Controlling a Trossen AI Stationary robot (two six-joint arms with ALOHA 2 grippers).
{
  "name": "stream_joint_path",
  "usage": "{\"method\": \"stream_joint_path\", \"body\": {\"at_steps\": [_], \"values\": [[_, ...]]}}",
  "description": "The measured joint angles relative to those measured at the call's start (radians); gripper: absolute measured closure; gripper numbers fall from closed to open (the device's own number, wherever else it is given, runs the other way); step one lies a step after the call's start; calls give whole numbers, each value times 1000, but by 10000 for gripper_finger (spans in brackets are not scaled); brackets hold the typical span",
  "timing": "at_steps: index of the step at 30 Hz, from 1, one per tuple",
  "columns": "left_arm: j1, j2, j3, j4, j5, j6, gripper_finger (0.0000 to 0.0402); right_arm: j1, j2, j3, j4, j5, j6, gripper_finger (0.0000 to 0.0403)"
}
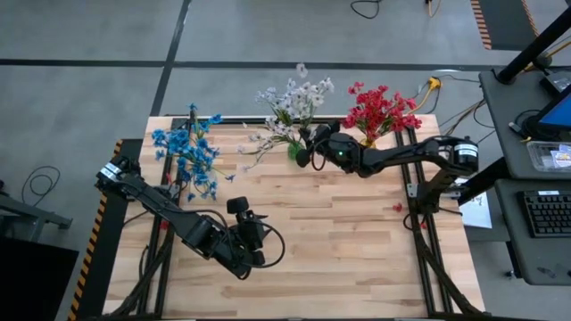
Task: Sort flowers into vase by color
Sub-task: Put the white flowers into the green vase
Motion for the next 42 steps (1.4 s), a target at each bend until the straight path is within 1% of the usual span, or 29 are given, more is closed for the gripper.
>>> {"method": "stream_joint_path", "body": {"at_steps": [6, 18, 28, 42], "values": [[0, 0, 0, -2, 0, 0, 238, -10, 20, 0, 11, 1, -18, 385], [0, 0, 0, -2, -1, 1, 238, -23, 19, 23, 46, 1, -76, 385], [0, 0, 0, -3, -2, 1, 238, -42, 27, 23, 43, -7, -63, 385], [0, 0, 0, -6, -16, 1, 238, -42, 98, 22, 42, -7, -49, 385]]}}
